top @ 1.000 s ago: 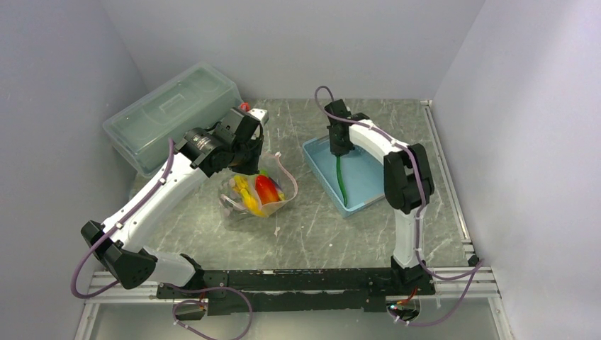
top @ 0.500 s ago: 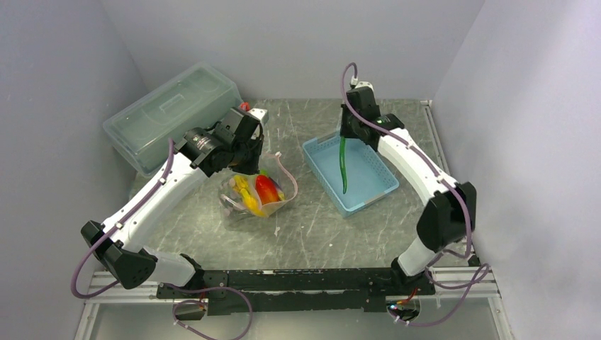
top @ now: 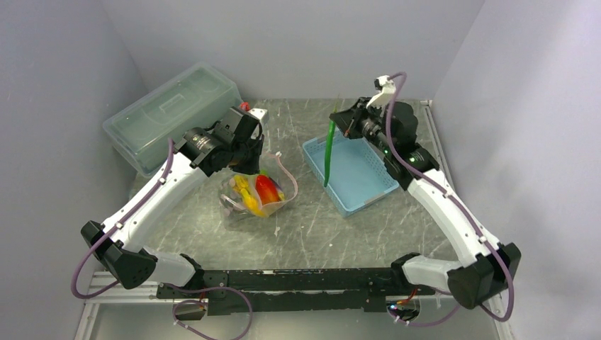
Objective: Place the food in the zip-top bag and seal the zipper
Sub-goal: Pick up the fake vegetable from the bin, then place the fake vegetable in the zipper food storage bag.
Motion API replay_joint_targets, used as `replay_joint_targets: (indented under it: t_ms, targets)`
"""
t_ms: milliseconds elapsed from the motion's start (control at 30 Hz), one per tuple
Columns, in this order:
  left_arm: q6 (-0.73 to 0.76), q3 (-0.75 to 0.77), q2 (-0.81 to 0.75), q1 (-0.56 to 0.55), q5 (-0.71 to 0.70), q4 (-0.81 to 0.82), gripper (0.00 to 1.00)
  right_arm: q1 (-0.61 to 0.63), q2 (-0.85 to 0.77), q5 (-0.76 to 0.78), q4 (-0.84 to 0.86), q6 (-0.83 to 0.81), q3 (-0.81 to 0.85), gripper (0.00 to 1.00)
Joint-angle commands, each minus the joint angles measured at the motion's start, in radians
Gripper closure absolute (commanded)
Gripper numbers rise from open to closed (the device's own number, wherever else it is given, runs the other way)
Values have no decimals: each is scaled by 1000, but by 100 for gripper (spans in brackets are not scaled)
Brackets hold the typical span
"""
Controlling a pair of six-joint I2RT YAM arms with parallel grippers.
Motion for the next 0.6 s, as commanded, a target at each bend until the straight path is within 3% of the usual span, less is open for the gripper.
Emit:
replay_joint_targets:
  t_ms: [0, 267, 567]
  targets:
    - [-13, 18, 2, 6, 14, 31, 100, 5, -103, -137, 302, 95, -67, 100]
    - [-25, 26, 3, 6, 20, 35, 100, 11, -163, -206, 517, 235, -145, 100]
    - [-40, 35, 4, 5, 17, 33, 100, 87, -183, -101, 649, 324, -212, 100]
